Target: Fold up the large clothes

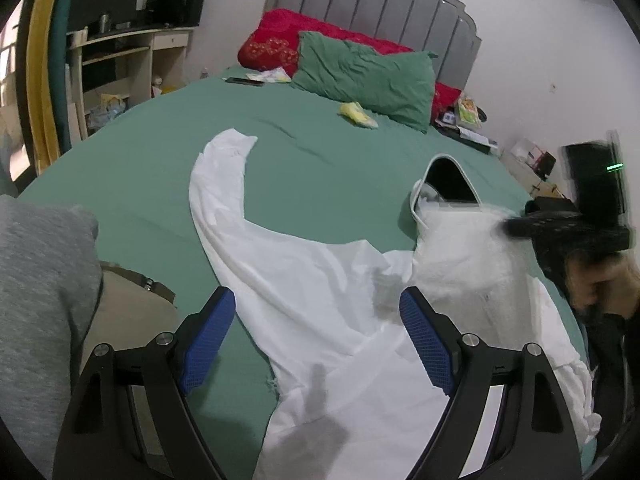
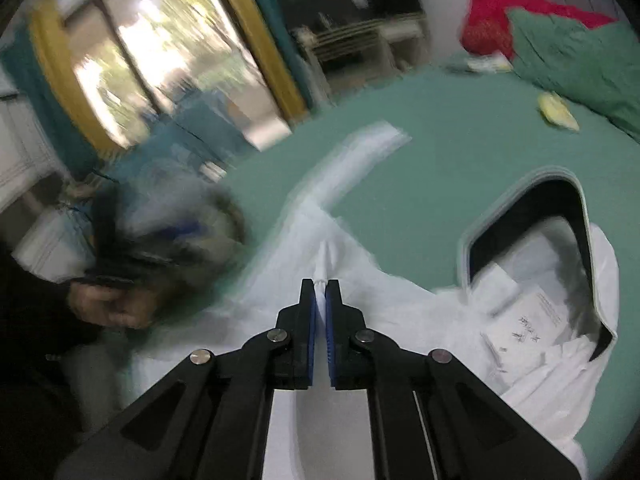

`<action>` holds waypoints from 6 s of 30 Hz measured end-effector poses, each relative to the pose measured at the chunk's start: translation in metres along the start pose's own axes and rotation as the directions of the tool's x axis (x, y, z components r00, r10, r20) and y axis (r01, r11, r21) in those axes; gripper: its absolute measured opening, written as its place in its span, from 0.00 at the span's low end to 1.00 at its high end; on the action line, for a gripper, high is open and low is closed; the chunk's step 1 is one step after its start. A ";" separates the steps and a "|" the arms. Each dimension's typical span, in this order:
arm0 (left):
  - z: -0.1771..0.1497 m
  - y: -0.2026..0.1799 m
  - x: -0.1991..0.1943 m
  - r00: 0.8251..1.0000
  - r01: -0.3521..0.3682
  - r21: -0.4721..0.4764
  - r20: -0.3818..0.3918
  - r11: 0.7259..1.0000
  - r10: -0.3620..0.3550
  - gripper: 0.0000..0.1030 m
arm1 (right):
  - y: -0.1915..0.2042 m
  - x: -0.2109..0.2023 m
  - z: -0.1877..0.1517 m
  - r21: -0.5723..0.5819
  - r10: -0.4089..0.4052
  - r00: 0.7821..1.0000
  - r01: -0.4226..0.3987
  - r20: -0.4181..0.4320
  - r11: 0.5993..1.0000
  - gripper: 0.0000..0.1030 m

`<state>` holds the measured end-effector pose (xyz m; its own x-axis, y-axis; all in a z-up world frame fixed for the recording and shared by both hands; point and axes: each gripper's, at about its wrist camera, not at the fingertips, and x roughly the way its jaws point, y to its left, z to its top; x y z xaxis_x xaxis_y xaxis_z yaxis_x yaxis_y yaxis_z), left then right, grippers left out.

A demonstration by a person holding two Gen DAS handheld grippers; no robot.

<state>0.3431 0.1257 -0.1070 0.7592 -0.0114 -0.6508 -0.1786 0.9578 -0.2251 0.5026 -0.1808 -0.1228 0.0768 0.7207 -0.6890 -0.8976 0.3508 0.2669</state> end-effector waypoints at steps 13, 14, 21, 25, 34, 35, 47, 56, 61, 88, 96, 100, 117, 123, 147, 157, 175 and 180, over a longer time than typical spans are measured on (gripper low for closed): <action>-0.018 0.005 0.013 0.997 -0.023 0.044 -0.077 0.999 0.027 0.84 | -0.001 -0.007 -0.098 0.122 -0.597 0.765 0.634 -0.243 0.763 0.52; -0.018 0.007 0.010 0.997 -0.023 0.040 -0.076 0.999 0.026 0.84 | -0.007 0.002 -0.110 0.130 -0.606 0.742 0.657 -0.287 0.743 0.52; -0.006 0.028 -0.019 0.998 -0.056 0.000 -0.006 0.998 0.056 0.84 | -0.001 -0.019 -0.084 0.237 -0.707 0.680 0.731 -0.191 0.640 0.64; 0.009 0.053 -0.036 0.998 -0.055 -0.083 0.025 0.995 0.057 0.84 | 0.050 0.025 0.010 0.096 -0.644 0.764 0.645 -0.041 0.758 0.64; 0.043 0.126 -0.067 0.959 -0.235 -0.230 0.104 0.944 0.263 0.84 | 0.114 0.219 0.127 0.083 -0.322 0.947 0.321 -0.004 0.943 0.62; 0.044 0.136 -0.068 0.956 -0.245 -0.250 0.098 0.937 0.276 0.84 | 0.113 0.234 0.132 0.090 -0.314 0.949 0.314 -0.014 0.945 0.60; 0.045 0.172 -0.068 0.961 -0.239 -0.351 0.046 0.905 0.272 0.84 | 0.098 0.179 0.123 0.099 -0.367 0.928 0.360 0.063 0.928 0.03; 0.032 0.080 -0.047 0.985 -0.146 -0.150 0.071 0.978 0.158 0.84 | 0.042 -0.010 -0.041 0.318 -0.551 0.835 0.519 0.011 0.793 0.05; -0.009 0.006 -0.018 0.997 -0.077 0.108 0.008 0.991 0.077 0.84 | 0.006 -0.049 -0.146 0.444 -0.585 0.790 0.597 -0.183 0.668 0.50; -0.081 -0.039 0.103 0.953 0.125 0.092 -0.289 0.988 -0.094 0.05 | 0.016 -0.067 -0.060 0.364 -0.627 0.751 0.536 0.207 0.762 0.02; -0.070 -0.010 0.082 0.967 0.111 -0.042 -0.225 0.993 -0.118 0.03 | -0.017 -0.157 -0.217 0.671 -0.722 0.682 0.483 0.114 0.562 0.02; -0.060 0.002 0.081 0.966 0.114 -0.113 -0.218 0.987 -0.137 0.04 | -0.040 -0.157 -0.257 0.751 -0.656 0.746 0.365 0.117 0.550 0.03; -0.041 -0.020 0.091 0.971 0.061 -0.056 -0.229 0.997 -0.072 0.54 | -0.017 -0.140 -0.267 0.637 -0.645 0.764 0.508 -0.022 0.580 0.68; -0.028 -0.013 0.094 0.977 0.028 -0.041 -0.209 0.999 -0.036 0.54 | -0.051 -0.117 -0.201 0.579 -0.620 0.784 0.500 0.013 0.644 0.68; -0.024 0.017 0.115 0.968 -0.036 -0.092 -0.249 0.995 0.012 0.54 | -0.102 0.006 -0.065 -0.129 -0.791 0.601 0.781 -0.113 0.611 0.02; -0.016 0.005 0.091 0.982 -0.060 -0.060 -0.185 0.996 0.048 0.54 | -0.064 -0.054 -0.169 -0.090 -0.553 0.795 0.549 -0.249 0.831 0.51; -0.014 0.029 0.113 0.971 -0.115 -0.072 -0.219 0.991 0.097 0.54 | -0.200 -0.060 -0.067 0.440 -0.370 0.923 0.377 -0.105 0.815 0.96; -0.018 0.027 0.119 0.965 -0.105 -0.053 -0.245 0.993 0.089 0.54 | -0.194 -0.007 -0.070 0.369 -0.149 0.970 0.213 -0.193 0.905 0.97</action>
<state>0.4170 0.1455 -0.2038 0.5634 0.0035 -0.8262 -0.2904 0.9370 -0.1941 0.6463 -0.2953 -0.2169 0.1250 0.5314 -0.8379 -0.6353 0.6915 0.3438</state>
